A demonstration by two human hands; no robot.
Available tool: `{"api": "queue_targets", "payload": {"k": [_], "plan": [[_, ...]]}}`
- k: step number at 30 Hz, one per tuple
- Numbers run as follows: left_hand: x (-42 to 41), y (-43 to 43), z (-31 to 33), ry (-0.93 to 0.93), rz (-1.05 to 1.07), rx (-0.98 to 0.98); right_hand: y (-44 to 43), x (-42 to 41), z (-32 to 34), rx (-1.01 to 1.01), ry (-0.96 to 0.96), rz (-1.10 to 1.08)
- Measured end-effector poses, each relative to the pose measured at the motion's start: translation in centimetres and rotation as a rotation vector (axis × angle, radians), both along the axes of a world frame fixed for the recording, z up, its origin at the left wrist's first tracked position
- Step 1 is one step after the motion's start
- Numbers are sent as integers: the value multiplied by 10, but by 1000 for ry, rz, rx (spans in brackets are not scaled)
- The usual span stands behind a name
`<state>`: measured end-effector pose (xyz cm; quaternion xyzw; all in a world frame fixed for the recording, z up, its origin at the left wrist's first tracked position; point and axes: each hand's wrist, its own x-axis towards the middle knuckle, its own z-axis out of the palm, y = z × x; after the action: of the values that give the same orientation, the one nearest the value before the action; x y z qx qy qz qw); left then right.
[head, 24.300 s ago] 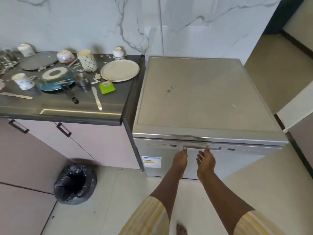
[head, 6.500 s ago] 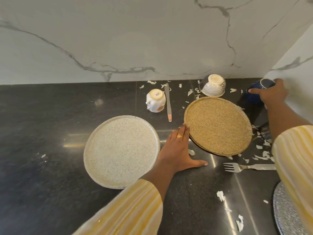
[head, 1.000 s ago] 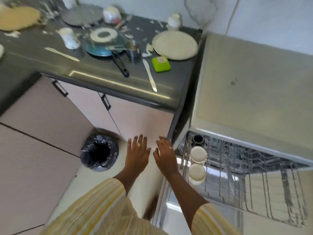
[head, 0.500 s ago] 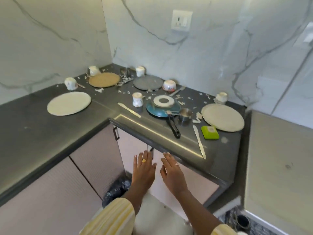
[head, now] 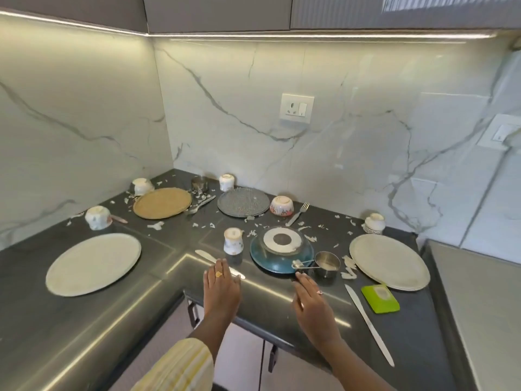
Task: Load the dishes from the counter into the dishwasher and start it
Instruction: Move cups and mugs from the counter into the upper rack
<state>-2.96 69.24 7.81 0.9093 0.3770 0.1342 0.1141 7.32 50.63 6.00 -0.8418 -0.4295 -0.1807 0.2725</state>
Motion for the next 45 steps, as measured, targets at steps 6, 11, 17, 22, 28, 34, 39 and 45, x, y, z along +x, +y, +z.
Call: {"api": "queue_targets", "payload": {"k": [6,11,17,22,28,34,39,45], "plan": [[34,56,11,-57,25,-6,3,58,20,34,78,-151],[66,77,9,-29,18,-59,2,104,33,25,96,-212],[109,91,8,23,15,-45,16,172,40,114,191,-330],[147,111,6,74,-26,-33,24,236,45,38,251,-365],[165,122,3,277,30,-67,25,318,61,-95,262,-510],[165,108,4,243,45,71,16,385,52,-331,378,-797],[167,113,-2,121,69,9,9,418,26,-231,676,-850],[146,104,-14,-151,181,-128,2,413,11,-63,574,-705]]}}
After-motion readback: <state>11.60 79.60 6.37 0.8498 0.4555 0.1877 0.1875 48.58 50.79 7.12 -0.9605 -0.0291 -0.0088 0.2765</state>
